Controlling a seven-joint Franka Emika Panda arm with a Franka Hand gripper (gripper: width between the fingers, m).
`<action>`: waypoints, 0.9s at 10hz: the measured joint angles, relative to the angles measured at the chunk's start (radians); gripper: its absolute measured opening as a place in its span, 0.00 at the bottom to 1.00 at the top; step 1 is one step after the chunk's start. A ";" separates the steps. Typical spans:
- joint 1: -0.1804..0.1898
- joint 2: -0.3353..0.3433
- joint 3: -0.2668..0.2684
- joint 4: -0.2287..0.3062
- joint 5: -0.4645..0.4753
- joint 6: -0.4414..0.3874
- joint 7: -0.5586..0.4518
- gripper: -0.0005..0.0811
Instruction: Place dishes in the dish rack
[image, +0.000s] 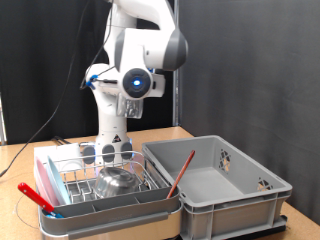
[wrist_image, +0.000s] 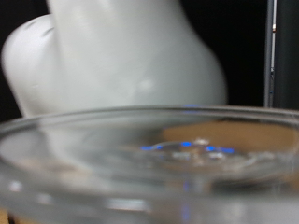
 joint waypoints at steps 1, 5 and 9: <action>-0.021 0.034 -0.003 0.015 -0.033 0.001 0.001 0.15; -0.043 0.173 -0.008 0.052 -0.153 -0.041 -0.004 0.15; -0.049 0.225 -0.019 0.052 -0.214 -0.016 0.006 0.15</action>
